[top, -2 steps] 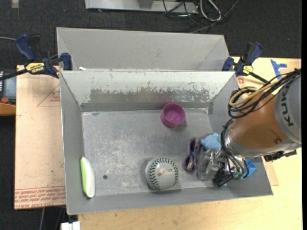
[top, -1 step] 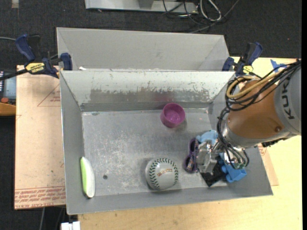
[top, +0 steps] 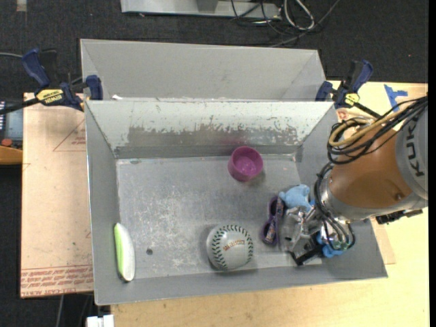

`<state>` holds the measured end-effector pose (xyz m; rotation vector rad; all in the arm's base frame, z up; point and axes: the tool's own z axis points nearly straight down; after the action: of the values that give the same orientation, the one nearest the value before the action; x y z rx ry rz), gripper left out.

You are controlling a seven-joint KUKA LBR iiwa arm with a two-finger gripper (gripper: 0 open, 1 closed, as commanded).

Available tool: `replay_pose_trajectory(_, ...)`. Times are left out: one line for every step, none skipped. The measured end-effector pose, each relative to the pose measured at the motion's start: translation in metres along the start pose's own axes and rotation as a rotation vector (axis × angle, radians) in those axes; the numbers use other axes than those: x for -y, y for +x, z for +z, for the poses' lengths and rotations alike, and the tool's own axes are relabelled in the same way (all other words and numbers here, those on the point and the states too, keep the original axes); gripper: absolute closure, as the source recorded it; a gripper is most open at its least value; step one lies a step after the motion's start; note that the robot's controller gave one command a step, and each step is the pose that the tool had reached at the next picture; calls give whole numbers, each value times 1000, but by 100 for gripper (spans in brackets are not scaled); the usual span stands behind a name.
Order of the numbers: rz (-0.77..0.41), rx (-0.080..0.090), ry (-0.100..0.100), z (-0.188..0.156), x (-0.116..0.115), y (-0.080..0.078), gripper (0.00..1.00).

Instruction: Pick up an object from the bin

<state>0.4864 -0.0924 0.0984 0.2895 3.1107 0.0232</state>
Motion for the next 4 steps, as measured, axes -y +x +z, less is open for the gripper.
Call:
replay_pose_trajectory(-72, -10, 10, 30, -10, -24, 100)
replay_pose_trajectory(-68, -9, 8, 28, -9, -21, 100)
replay_pose_trajectory(-202, -10, 5, -5, 5, -20, 100)
replay_pose_trajectory(-185, -10, 5, 17, 1, -19, 0)
